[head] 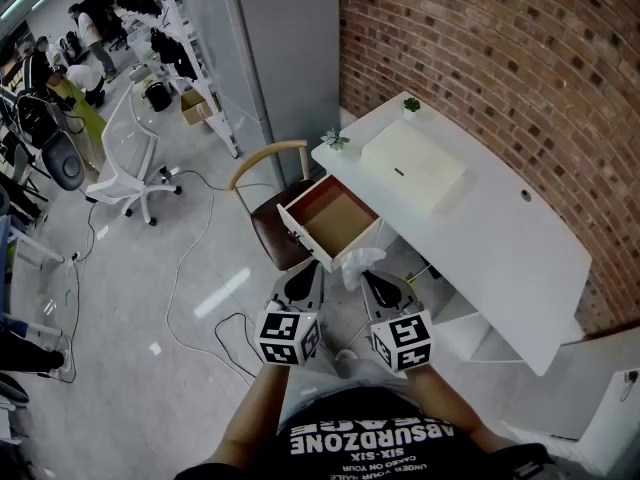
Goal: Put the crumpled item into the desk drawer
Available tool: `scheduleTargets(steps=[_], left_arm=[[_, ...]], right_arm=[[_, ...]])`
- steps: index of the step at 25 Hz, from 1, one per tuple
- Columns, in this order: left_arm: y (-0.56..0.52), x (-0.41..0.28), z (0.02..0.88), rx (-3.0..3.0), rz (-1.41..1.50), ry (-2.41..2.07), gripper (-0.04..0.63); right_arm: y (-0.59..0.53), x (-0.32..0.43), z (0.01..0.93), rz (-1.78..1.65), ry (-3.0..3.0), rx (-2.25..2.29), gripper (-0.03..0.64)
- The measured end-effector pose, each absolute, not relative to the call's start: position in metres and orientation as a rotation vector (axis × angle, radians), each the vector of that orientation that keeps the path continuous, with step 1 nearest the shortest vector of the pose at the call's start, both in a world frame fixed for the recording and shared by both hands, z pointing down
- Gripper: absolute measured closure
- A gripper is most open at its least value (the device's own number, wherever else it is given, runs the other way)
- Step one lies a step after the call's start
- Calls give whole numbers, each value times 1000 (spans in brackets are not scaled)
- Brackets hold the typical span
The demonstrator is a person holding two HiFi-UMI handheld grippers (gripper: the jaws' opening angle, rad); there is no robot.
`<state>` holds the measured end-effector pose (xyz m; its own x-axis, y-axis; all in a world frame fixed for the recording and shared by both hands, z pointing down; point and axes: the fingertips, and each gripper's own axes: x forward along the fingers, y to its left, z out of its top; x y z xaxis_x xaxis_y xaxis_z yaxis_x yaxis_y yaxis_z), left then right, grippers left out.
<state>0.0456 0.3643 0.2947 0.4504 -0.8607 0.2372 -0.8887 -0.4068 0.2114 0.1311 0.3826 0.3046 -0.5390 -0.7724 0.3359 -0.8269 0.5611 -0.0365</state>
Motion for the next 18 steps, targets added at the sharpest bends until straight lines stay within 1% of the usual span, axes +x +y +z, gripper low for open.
scheduleTargets(steps=[6, 18], left_arm=[[344, 46, 302, 2386, 138, -1496, 592], [279, 30, 317, 2343, 161, -1473, 592]], right_arm=[[356, 135, 307, 307, -2521, 1357, 618], [291, 118, 317, 346, -2499, 1330, 618]])
